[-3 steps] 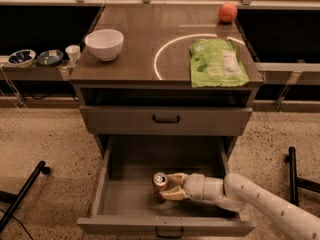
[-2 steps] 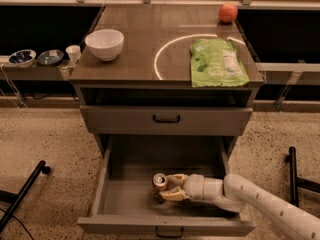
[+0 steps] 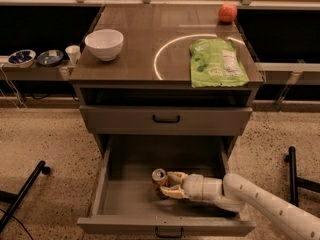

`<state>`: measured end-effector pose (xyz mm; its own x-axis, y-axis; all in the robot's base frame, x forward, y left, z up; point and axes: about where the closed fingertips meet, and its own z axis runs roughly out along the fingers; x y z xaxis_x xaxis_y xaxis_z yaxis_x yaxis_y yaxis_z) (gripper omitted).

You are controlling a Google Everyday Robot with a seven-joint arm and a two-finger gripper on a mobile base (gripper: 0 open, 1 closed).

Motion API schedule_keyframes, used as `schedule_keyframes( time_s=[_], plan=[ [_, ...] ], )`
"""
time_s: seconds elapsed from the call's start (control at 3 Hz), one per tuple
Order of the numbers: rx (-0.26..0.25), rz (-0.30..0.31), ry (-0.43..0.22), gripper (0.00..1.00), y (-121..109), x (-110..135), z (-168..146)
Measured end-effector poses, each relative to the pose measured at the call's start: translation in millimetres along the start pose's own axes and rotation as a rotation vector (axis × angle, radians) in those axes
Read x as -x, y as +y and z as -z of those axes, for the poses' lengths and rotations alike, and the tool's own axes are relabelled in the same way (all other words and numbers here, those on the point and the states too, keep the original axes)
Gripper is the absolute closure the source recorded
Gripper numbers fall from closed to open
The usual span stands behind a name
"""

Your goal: Place orange can into middle drawer

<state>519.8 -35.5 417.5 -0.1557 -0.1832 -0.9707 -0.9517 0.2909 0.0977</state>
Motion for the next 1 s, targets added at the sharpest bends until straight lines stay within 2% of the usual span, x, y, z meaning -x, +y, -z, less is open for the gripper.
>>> schedule_keyframes(
  time_s=[0.33,0.67,1.0],
  plan=[
    [0.000,0.000,0.000,0.07,0,0,0],
    [0.003,0.000,-0.001,0.00,1,0,-1],
    [-0.029,0.032,0.025,0.00,5,11,15]
  ],
)
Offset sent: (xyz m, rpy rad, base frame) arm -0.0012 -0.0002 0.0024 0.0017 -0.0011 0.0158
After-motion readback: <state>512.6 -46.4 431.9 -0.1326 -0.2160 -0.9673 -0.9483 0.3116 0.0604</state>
